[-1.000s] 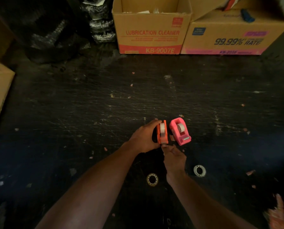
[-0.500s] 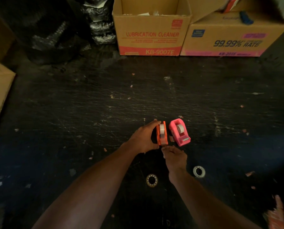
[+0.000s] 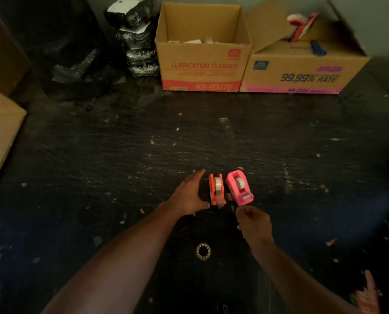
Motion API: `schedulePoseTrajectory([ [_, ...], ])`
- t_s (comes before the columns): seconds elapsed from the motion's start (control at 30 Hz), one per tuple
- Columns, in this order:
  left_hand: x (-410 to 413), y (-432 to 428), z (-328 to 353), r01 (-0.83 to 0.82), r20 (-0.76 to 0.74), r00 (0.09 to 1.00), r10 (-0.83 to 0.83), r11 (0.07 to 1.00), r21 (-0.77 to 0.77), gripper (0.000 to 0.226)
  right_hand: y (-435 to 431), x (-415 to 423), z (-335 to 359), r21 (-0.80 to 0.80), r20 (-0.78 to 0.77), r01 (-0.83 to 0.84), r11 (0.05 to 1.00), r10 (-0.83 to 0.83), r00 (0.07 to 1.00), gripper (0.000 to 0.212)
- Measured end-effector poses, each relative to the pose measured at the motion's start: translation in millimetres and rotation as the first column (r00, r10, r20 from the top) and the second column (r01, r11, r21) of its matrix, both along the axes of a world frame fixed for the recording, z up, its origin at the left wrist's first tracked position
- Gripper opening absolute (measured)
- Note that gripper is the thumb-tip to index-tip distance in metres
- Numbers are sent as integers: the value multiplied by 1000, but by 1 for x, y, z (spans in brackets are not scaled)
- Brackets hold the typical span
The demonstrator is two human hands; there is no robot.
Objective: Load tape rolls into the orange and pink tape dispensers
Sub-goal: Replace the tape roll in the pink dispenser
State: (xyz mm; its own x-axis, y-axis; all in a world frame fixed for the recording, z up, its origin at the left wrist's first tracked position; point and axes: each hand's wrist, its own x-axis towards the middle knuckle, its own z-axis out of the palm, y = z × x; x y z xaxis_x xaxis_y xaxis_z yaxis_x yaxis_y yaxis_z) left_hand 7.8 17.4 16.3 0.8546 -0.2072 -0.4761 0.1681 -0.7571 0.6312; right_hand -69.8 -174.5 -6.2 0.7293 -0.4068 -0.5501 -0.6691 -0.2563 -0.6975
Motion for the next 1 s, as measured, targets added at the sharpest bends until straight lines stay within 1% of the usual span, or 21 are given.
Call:
schedulePoseTrajectory([
  [0.1,-6,-5,3,-45,-27,999,44,998,-43,117,-20,-1,10,-114,47,-15,993,20,999,5],
  [0.13,-8,-7,4,-55,-43,998,52,997,-57,115,-25,-1,11,-135,55,-24,991,31,998,10],
  [0.23,-15,-11,6,-62,-96,994,53,994,-93,110,-35,3,12,-197,65,-69,978,83,994,36],
  [0.3,-16,-12,7,-61,-110,993,49,992,-108,109,-37,8,12,-222,41,-110,969,122,992,50],
  [0.37,-14,-12,7,-64,-119,992,51,993,-103,110,-38,14,9,-219,24,-141,966,150,988,57],
  [0.43,-12,-10,7,-71,-131,990,58,993,-96,108,-36,21,7,-220,35,-165,961,177,984,59],
  [0.53,-9,-8,6,-109,-142,986,92,987,-117,101,-32,30,-1,-233,39,-203,951,218,975,54],
  [0.63,-5,-9,3,-160,-137,980,143,980,-116,91,-30,36,-5,-243,30,-210,947,223,974,50],
  [0.7,-4,-10,2,-190,-114,977,179,977,-95,86,-31,38,-10,-236,18,-215,948,226,974,46],
  [0.93,-5,-17,3,-254,8,967,256,964,-80,77,-31,39,-17,-356,6,-227,907,245,969,16],
  [1.0,-6,-20,3,-254,18,966,256,964,-76,74,-31,36,-17,-372,8,-219,902,239,971,17],
])
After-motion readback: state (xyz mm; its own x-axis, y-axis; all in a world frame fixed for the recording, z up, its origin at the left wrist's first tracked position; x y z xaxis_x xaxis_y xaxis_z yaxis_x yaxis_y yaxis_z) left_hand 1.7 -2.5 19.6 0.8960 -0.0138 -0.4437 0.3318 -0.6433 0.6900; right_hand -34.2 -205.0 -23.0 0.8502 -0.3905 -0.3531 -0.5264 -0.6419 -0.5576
